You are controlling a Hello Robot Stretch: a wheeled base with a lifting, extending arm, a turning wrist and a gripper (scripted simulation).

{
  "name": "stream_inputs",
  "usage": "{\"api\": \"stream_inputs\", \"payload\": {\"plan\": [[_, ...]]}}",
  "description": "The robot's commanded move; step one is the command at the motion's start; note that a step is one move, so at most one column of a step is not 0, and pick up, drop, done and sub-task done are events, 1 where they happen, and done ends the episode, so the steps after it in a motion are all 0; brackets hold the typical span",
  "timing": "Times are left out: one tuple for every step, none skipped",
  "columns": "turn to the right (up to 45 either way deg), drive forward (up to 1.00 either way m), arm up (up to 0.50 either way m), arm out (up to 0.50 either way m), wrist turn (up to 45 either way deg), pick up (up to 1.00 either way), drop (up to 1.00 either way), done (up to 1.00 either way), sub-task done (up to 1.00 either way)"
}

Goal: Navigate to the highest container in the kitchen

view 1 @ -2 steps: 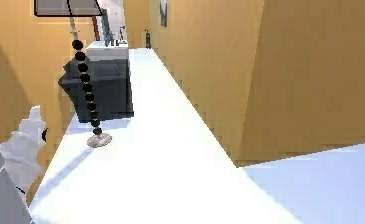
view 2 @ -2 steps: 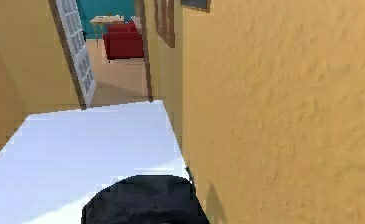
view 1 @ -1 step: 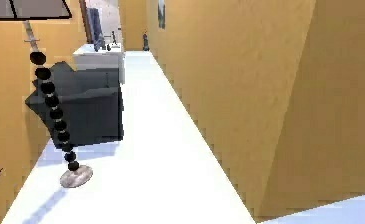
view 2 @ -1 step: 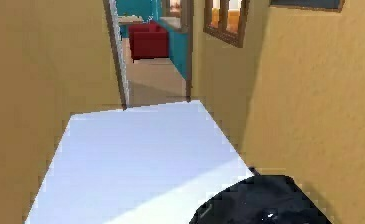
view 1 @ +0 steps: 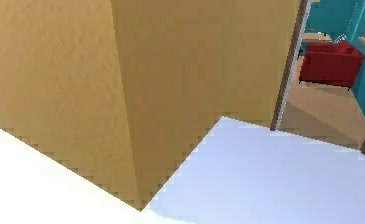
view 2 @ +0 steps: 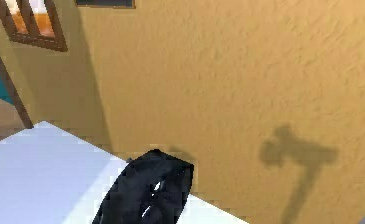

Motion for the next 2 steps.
{"api": "stream_inputs", "payload": {"plan": [[15.0,0.0,0.0,0.0,0.0,0.0,0.0,0.0,0.0],[0.0,0.25,0.0,0.0,0.0,0.0,0.0,0.0,0.0]]}}
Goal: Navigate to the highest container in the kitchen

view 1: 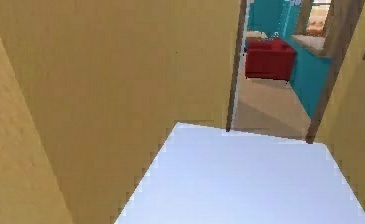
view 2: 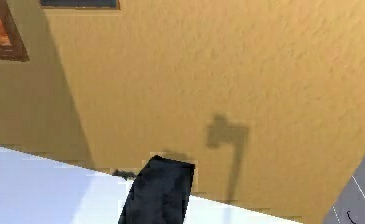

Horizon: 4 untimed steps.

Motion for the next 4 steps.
{"api": "stream_inputs", "payload": {"plan": [[-9.0,0.0,0.0,0.0,0.0,0.0,0.0,0.0,0.0],[0.0,0.55,0.0,0.0,0.0,0.0,0.0,0.0,0.0],[15.0,0.0,0.0,0.0,0.0,0.0,0.0,0.0,0.0],[3.0,0.0,0.0,0.0,0.0,0.0,0.0,0.0,0.0]]}}
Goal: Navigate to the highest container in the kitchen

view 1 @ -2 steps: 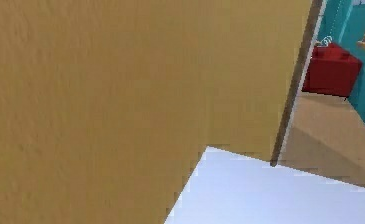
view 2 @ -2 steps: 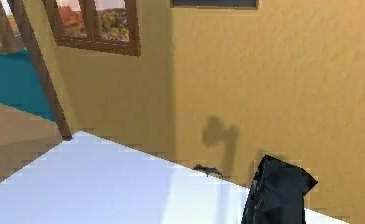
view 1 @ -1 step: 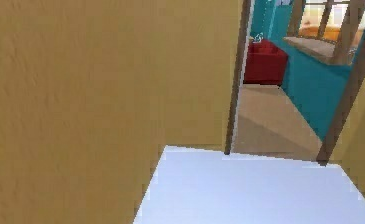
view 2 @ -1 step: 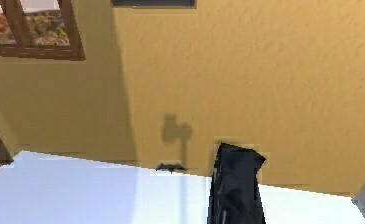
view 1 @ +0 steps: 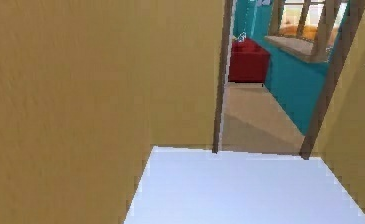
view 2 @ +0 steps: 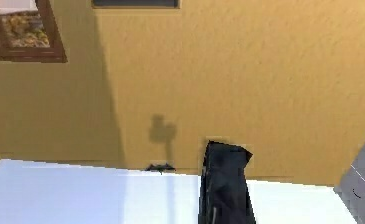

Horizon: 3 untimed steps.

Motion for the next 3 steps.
{"api": "stream_inputs", "payload": {"plan": [[0.0,0.15,0.0,0.0,0.0,0.0,0.0,0.0,0.0],[27.0,0.0,0.0,0.0,0.0,0.0,0.0,0.0,0.0],[0.0,1.0,0.0,0.0,0.0,0.0,0.0,0.0,0.0]]}}
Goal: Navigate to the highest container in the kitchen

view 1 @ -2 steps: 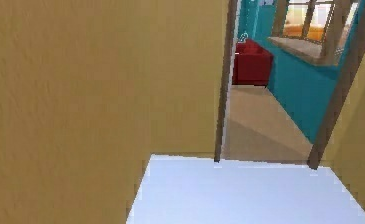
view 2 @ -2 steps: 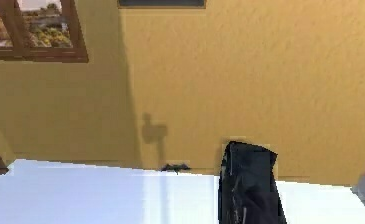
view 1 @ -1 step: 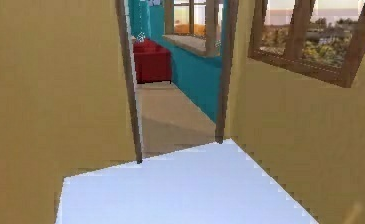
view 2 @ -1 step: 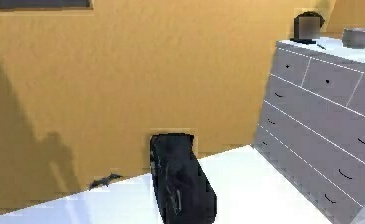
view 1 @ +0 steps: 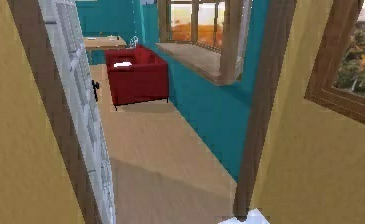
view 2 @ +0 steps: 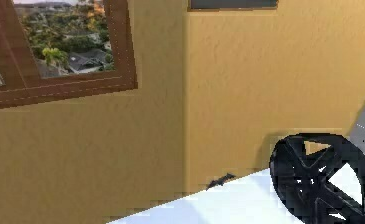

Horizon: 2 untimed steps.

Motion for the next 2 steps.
{"api": "stream_inputs", "payload": {"plan": [[0.0,0.6,0.0,0.0,0.0,0.0,0.0,0.0,0.0],[-15.0,0.0,0.0,0.0,0.0,0.0,0.0,0.0,0.0]]}}
